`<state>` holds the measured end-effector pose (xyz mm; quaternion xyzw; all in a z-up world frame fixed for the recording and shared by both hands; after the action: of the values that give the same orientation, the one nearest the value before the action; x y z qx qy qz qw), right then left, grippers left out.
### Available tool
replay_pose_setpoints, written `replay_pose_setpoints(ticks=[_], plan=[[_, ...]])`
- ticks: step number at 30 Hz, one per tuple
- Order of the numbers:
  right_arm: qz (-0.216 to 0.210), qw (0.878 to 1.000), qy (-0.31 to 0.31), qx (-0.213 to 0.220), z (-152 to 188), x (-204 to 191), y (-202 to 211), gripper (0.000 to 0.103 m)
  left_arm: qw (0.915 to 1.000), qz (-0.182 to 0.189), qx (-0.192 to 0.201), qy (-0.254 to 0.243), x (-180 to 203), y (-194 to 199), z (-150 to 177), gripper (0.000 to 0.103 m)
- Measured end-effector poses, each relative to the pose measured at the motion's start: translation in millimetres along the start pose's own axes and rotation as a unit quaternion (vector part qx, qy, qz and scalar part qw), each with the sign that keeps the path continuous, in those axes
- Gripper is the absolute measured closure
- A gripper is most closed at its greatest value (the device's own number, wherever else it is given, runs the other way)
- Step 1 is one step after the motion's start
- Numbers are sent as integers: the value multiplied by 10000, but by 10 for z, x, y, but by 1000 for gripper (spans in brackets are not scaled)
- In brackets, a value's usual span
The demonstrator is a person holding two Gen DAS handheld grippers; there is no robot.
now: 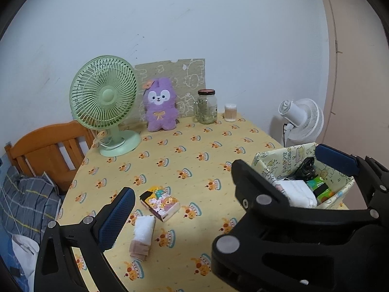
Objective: Organize soft objects
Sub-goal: 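Withdraw both open tools from the box toward the snack box on the table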
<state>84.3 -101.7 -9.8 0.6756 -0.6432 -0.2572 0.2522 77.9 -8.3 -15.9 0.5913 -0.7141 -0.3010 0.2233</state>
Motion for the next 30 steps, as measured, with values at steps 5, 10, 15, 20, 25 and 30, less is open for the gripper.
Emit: replay_pose_setpoints(ticks=[5, 10, 15, 20, 25, 30], plan=[[-111, 9999, 67, -35, 28, -91, -82, 0, 10000, -48, -62, 54, -91, -57, 46, 0], [-139, 9997, 197, -101, 41, -203, -186, 0, 9997, -69, -164, 145, -185, -135, 102, 0], [-221, 9992, 253, -217, 60, -308, -333, 0, 9993, -80, -278, 257, -305, -254, 148, 2], [-321, 9982, 328, -379, 92, -402, -501, 1, 9984, -100, -423, 349, -407, -372, 217, 2], [-325, 9972, 479, -469, 138, -518, -652, 1, 9970, -118, -602, 473, -515, -506, 305, 3], [-376, 9958, 553, -623, 177, -605, -824, 1, 9951, -125, -784, 589, -622, -641, 380, 6]])
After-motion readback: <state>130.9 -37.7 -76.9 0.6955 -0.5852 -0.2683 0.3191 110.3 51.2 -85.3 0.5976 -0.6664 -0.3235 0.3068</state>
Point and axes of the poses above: each gripper's, at about its wrist camera, not at the fingertips, and y roughly against the way its jaws point, x to its right, z to its underside, the point moved 1 cm from there along -y, roughly the way its jaws point, and after that the axes turned 12 degrees about -x, right-handed, at the moved point
